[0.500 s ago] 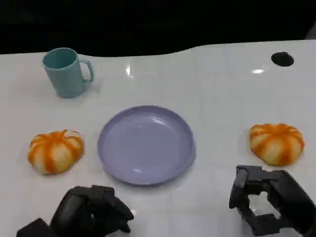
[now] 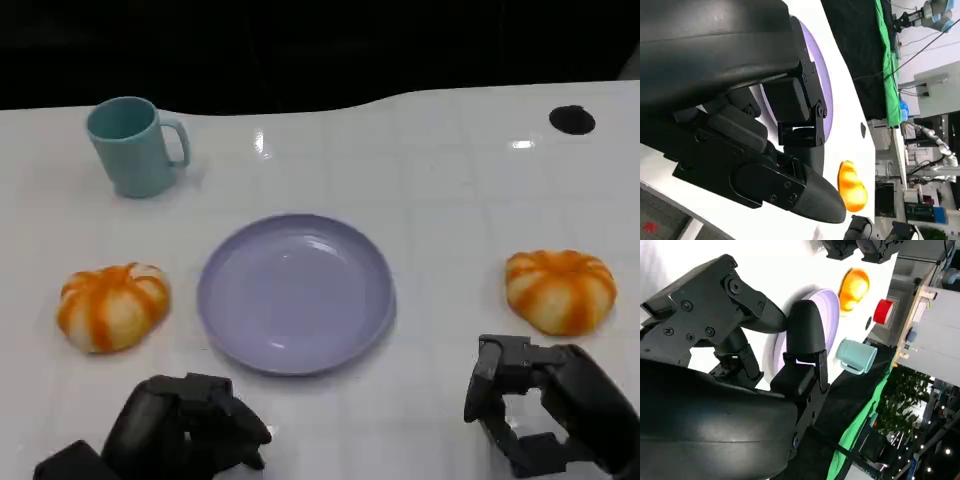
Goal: Grasp the bread from the table and place it into the plate.
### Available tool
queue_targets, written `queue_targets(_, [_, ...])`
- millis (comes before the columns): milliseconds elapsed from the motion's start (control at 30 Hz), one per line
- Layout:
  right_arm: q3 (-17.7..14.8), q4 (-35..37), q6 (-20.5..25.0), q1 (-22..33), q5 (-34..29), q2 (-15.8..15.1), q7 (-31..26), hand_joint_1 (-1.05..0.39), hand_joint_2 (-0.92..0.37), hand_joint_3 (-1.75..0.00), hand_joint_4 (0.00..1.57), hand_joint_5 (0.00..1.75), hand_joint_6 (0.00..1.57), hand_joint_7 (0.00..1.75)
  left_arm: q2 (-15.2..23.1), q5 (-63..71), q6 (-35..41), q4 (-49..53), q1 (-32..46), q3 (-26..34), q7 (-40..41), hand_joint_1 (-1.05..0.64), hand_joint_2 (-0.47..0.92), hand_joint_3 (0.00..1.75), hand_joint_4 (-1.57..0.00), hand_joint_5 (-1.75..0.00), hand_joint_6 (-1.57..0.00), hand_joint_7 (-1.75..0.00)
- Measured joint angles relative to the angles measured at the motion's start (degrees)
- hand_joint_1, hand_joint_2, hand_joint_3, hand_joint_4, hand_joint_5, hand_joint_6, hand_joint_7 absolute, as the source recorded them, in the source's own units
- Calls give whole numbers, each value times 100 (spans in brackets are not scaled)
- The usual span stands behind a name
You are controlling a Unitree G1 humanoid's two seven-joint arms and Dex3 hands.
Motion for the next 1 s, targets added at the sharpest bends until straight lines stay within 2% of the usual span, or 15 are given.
queue_targets(300, [0, 1, 0, 0, 3, 0, 4, -20, -41, -123, 81, 173, 80, 141, -1, -1, 0, 0, -4, 0, 0, -105, 91, 0, -119, -104, -129, -71])
queue_targets(433, [-1, 1, -1, 0, 2, 0, 0, -19, -44, -119, 80, 165, 80, 132, -1, 0, 0, 0, -5, 0, 0, -105, 91, 0, -119, -104, -129, -71])
queue_targets(467, [-1, 4, -3, -1, 1, 0, -3, -19, -51, -107, 80, 158, 80, 125, -1, 0, 0, 0, -5, 0, 0, -105, 91, 0, -119, -104, -129, -71])
queue_targets(600, [-3, 13, -2, -4, 21, 6, -2, -20, -65, -82, 79, 146, 79, 112, 0, 3, 0, 18, -22, 1, 0, -105, 91, 0, -119, -104, -129, -71])
queue_targets(833, [-10, -84, 78, -4, 171, 47, 0, -18, -69, -67, 72, 129, 74, 98, 0, -13, 0, 48, -67, 8, -3, -105, 91, 0, -119, -104, -129, -71])
queue_targets(1000, [-24, -128, 54, -21, 215, 45, 1, -20, -71, -56, 60, 121, 61, 85, 0, -12, -8, 114, -88, 9, -3, -105, 91, 0, -119, -104, -129, -71])
